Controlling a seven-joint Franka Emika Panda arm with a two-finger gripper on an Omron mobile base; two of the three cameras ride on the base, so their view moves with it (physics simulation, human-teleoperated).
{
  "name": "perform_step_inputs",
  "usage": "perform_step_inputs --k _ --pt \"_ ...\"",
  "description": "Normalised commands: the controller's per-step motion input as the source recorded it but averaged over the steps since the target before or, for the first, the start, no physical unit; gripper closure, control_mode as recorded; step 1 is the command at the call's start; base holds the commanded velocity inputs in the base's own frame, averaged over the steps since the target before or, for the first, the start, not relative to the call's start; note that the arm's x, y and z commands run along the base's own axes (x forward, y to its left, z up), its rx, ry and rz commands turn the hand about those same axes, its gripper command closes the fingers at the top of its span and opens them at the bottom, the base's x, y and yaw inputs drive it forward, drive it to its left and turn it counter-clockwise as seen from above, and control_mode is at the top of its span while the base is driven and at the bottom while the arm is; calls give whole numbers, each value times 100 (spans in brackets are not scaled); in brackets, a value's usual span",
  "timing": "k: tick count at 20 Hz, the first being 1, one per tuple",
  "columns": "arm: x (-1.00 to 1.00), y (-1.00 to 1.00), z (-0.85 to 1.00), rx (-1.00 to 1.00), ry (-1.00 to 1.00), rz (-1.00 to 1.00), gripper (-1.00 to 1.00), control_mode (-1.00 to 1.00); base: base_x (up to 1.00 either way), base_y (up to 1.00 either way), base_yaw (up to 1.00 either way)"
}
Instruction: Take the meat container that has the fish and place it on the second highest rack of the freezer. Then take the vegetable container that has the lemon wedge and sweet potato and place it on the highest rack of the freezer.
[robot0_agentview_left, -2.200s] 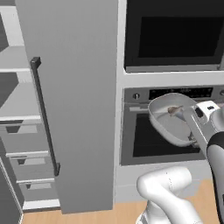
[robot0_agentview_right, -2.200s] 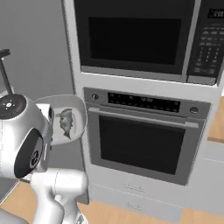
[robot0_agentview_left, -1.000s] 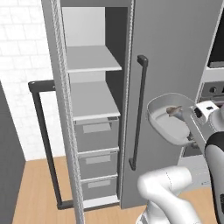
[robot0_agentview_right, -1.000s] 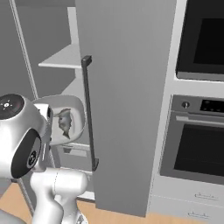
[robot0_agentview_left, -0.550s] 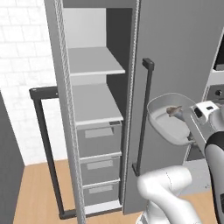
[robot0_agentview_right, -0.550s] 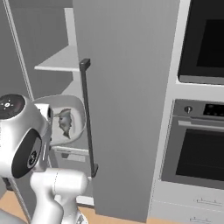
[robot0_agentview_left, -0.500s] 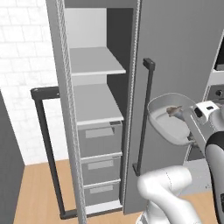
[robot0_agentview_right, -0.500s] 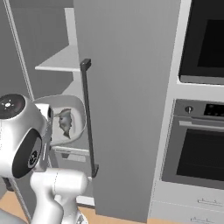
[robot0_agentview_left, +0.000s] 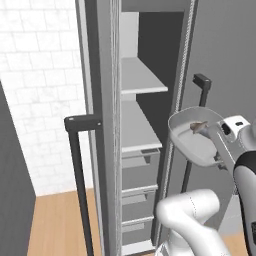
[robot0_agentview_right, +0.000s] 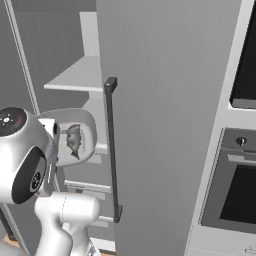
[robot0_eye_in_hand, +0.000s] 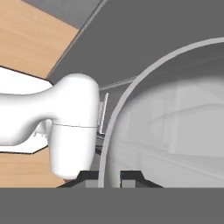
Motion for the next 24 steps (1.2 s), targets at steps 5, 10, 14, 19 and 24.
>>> perform_step_inputs --k 5,10,14,19,24 --pt "0 0 0 0 0 0 100 100 32 30 0" --pt "29 44 37 -15 -11 0 100 -100 0 0 0" --pt "36 52 11 -11 -3 0 100 -100 0 0 0" --pt "74 55 -11 -2 9 3 100 -100 0 0 0" --pt "73 20 -29 2 8 9 100 -100 0 0 0"
